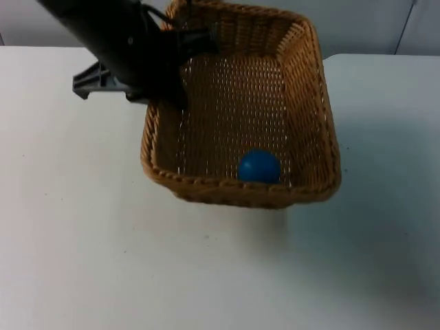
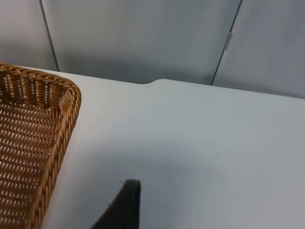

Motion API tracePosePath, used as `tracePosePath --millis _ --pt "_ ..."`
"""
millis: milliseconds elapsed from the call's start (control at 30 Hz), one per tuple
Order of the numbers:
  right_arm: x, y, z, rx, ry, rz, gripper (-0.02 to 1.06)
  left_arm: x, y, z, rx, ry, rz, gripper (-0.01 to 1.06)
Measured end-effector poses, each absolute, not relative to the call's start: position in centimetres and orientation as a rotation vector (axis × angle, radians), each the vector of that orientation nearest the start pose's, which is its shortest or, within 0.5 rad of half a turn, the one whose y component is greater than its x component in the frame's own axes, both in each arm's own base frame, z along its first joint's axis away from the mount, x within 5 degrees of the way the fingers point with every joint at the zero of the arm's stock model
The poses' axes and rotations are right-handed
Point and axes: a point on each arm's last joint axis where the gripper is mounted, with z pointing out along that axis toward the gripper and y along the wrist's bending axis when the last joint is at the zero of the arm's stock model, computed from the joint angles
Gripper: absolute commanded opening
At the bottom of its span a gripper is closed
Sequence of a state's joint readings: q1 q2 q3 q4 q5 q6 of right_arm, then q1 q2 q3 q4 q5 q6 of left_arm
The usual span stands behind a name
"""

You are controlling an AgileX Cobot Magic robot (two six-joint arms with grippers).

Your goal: Pick up the basket with the left hand and place the ball into the basket with the right hand.

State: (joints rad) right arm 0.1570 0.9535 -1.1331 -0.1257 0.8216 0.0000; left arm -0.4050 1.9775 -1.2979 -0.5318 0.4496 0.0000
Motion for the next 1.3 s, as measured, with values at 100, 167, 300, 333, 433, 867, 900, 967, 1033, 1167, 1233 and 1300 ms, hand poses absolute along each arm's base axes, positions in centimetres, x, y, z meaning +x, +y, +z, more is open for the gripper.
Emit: tracePosePath --millis 100,167,300,333,433,867,900,967,1033,1167,1233,1300 --pt "18.5 2.2 41.3 -0.213 2.125 -0.055 1.04 36.2 -18.4 16.2 -0.006 2.630 -0.589 0.00" --pt "18.7 2.3 41.1 -0.221 2.131 -0.055 1.04 36.1 -18.4 16.2 0.010 2.614 -0.581 0.00" --pt "19.3 3.4 40.6 -0.279 2.150 -0.032 1.04 36.6 -18.3 16.4 -0.003 2.538 -0.568 0.00" --pt "19.3 3.4 40.6 -0.279 2.150 -0.032 1.04 36.6 -18.3 16.4 -0.003 2.538 -0.568 0.00" --pt "19.5 3.5 40.5 -0.290 2.156 -0.040 1.04 37.0 -18.3 16.2 -0.025 2.507 -0.563 0.00" --pt "19.6 3.5 40.4 -0.292 2.157 -0.046 1.04 36.9 -18.3 14.8 -0.002 2.567 -0.550 0.00" --pt "19.6 3.5 40.4 -0.292 2.157 -0.046 1.04 36.9 -18.3 14.8 -0.002 2.567 -0.550 0.00" --pt "19.6 3.5 40.4 -0.292 2.157 -0.046 1.04 36.9 -18.2 13.8 -0.005 2.601 -0.543 0.00" --pt "19.6 3.5 40.4 -0.292 2.157 -0.046 1.04 36.8 -18.2 12.7 -0.008 2.639 -0.534 0.00" --pt "19.6 3.5 40.4 -0.292 2.157 -0.046 1.04 36.8 -18.1 11.6 -0.029 2.670 -0.533 0.00" --pt "19.6 3.5 40.4 -0.292 2.157 -0.046 1.04 36.8 -18.2 11.5 -0.030 2.672 -0.534 0.00" --pt "19.6 3.5 40.4 -0.292 2.157 -0.046 1.04 36.8 -18.2 11.5 -0.026 2.671 -0.534 0.00"
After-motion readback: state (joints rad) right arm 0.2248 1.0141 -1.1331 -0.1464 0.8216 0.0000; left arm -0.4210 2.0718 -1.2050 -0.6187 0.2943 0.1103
